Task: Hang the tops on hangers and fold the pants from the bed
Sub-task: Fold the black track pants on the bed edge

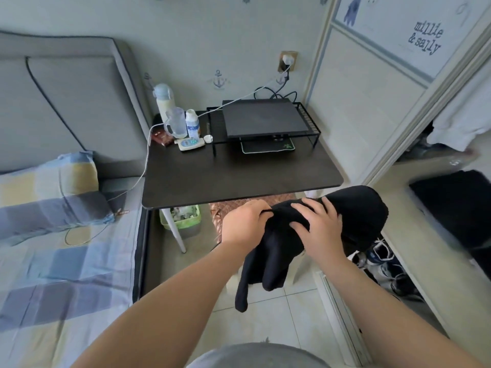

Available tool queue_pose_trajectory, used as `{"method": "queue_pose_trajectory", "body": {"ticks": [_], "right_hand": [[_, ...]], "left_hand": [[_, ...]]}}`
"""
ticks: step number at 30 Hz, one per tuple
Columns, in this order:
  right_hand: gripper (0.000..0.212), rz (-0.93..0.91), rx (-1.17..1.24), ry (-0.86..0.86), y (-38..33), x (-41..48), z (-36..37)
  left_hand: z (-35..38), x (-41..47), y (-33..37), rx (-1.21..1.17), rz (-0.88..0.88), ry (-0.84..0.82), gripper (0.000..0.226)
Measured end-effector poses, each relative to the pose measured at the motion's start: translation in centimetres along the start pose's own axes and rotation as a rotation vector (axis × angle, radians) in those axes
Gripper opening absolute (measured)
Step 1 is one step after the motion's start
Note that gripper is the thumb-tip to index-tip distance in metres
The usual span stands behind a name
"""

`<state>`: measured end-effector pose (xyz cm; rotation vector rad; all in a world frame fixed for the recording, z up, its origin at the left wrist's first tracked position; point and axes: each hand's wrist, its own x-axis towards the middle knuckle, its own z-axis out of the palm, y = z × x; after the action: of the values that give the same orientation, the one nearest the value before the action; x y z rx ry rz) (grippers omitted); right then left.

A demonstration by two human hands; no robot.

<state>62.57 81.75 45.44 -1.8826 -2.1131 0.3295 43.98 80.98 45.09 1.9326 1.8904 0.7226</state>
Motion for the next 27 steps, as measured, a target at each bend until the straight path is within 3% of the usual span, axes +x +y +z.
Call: {"method": "queue_pose_trajectory", "body": {"ticks": [11, 18, 22, 27], "right_hand": [[0.024, -0.117, 0.121, 0.235, -8.7, -1.3, 2.7], [0.026, -0.274, 0.18, 0.394, -14.8, -0.7, 0.4], [0.019, -0.532, 0.259, 0.362, -20.0, 0.6, -3.6], [0.023, -0.706, 0.444, 0.273, -30.0, 3.7, -4.9]], "left_hand": [[-7.3, -4.5, -4.8, -0.381, -0.048, 0.084, 0.008], [-13.2, -5.7, -6.0, -0.51, 0.013, 0.178, 0.01], [-19.0, -4.8, -6.7, -0.655, 0.035, 0.445, 0.012], [-26.7, -4.6, -10.6, -0.612, 0.048, 0.697, 0.013]]}}
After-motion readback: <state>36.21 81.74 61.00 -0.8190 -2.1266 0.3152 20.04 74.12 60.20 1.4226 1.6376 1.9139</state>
